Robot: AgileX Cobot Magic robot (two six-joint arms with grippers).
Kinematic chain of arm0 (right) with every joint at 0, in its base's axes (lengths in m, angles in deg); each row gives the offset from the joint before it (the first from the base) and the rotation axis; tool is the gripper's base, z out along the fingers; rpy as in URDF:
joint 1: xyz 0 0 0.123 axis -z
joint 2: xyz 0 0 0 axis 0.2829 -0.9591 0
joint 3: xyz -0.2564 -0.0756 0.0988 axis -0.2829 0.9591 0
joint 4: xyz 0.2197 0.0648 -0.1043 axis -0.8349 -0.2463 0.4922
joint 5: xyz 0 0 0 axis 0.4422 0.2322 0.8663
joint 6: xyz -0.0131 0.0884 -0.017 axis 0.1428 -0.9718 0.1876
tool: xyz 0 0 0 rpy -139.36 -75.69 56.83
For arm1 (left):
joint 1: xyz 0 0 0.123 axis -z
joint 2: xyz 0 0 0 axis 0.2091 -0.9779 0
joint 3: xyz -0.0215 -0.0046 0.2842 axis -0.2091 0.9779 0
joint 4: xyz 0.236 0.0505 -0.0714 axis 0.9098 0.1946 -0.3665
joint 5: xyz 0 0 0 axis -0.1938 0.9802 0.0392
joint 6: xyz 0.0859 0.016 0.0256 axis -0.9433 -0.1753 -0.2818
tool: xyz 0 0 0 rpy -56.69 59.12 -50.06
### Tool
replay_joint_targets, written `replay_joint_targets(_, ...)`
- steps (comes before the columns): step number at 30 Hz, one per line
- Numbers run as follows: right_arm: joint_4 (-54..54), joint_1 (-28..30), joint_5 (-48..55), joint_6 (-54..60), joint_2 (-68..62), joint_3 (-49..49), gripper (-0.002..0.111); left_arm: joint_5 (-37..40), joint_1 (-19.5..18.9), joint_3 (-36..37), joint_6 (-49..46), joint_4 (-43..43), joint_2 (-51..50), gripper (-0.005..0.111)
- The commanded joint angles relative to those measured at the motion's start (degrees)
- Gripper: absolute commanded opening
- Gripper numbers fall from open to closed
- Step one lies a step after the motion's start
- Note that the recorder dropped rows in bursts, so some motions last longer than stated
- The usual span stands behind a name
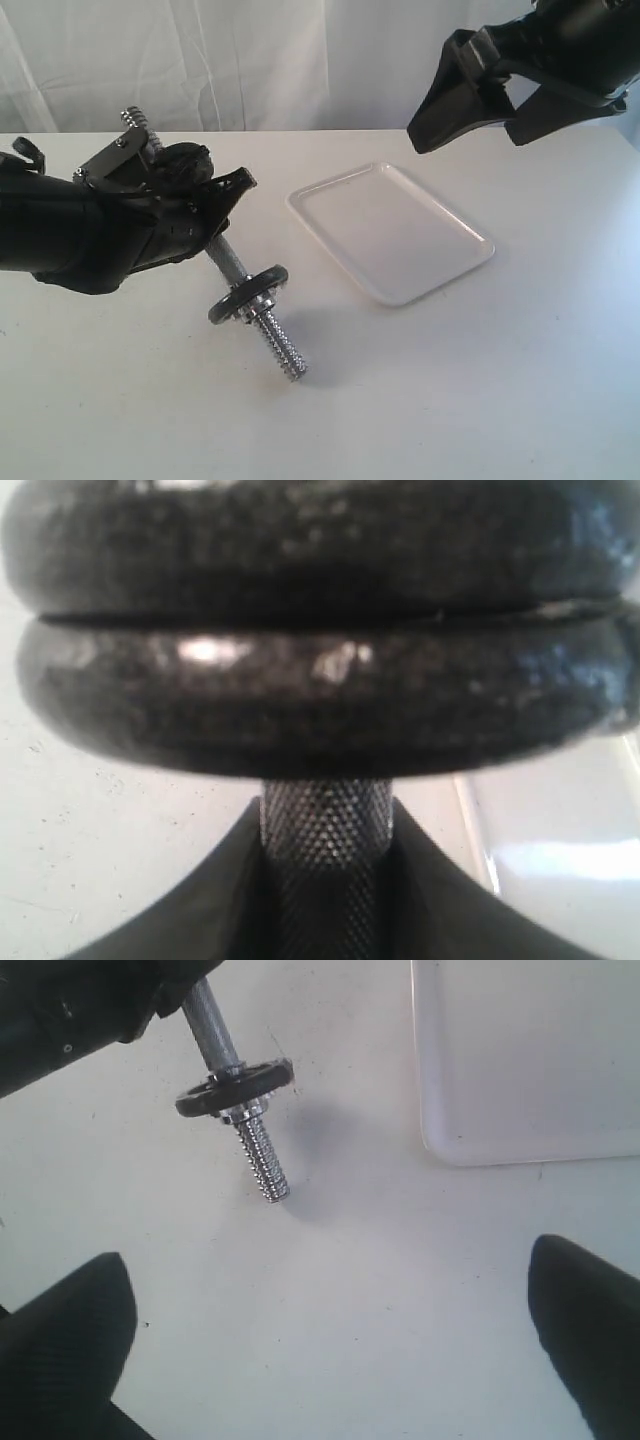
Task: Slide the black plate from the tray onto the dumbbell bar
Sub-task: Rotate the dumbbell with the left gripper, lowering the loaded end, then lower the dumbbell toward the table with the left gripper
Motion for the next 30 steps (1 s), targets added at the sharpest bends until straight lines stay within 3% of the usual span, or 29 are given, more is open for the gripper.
replay_joint_targets(1,0.0,0.5,0.0,-0.2,0.5,0.4,0.105,-6.1,0.0,-3.1,3.7,2.5,2.0,0.0)
replay_joint_targets(9,0.0,0.5,0.0,-0.2,0.5,0.4,0.105,-3.9,0.0,-3.1,14.2,10.7,-0.8,0.0)
replay_joint_targets(30,0.0,0.5,0.0,-0.2,0.5,0.4,0.105,-2.5,0.0,-4.5,13.8,11.2,-4.8,0.0)
